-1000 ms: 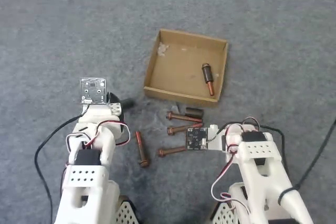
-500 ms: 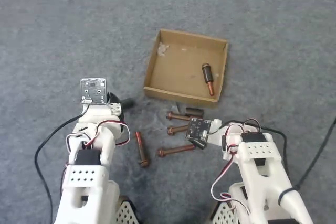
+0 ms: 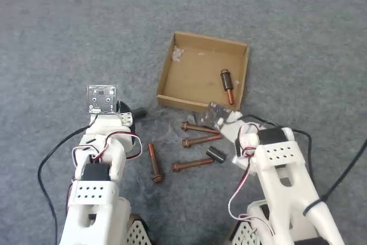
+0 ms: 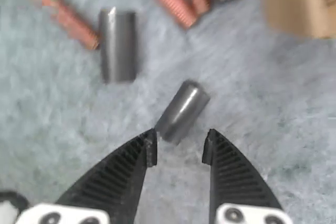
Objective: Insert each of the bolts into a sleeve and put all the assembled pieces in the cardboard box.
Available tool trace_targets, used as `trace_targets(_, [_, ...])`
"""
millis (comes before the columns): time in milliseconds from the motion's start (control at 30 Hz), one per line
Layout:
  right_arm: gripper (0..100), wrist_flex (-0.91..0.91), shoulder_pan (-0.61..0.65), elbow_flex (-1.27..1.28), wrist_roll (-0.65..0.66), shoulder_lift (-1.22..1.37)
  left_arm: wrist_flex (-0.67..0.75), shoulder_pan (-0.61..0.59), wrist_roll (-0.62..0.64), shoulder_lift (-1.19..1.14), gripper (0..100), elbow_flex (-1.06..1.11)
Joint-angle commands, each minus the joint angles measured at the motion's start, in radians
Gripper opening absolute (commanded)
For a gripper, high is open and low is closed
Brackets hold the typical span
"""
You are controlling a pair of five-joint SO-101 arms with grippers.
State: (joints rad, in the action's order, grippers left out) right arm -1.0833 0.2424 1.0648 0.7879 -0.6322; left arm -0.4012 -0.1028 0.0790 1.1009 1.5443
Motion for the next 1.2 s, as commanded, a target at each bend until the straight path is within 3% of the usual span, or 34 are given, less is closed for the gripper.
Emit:
trace_targets(0, [15.9,0.061,0.027,-0.057,-0.06,-0.004,0.025,-0.005,-0.003,0.02,1,-0.007])
trace_targets(200, [16.0,0.127,0.028,-0.031,-0.064,0.021,0.025,-0.005,-0.003,0.02,1,-0.007])
trace_targets(400, [15.9,0.225,0.021,-0.021,-0.066,0.211,0.025,-0.005,-0.003,0.02,1,-0.007])
trace_targets(667, [15.9,0.222,0.021,-0.092,-0.239,0.355,0.025,-0.005,-0.003,0.02,1,-0.007])
trace_targets(833, [15.7,0.222,0.022,-0.092,-0.247,0.36,0.025,-0.005,-0.003,0.02,1,-0.007])
trace_targets(1000, [0.9,0.222,0.021,-0.092,-0.249,0.36,0.025,-0.005,-0.003,0.02,1,-0.007])
trace_targets(1167, [1.7,0.189,0.019,-0.091,-0.25,0.357,0.025,-0.005,-0.003,0.02,1,-0.007])
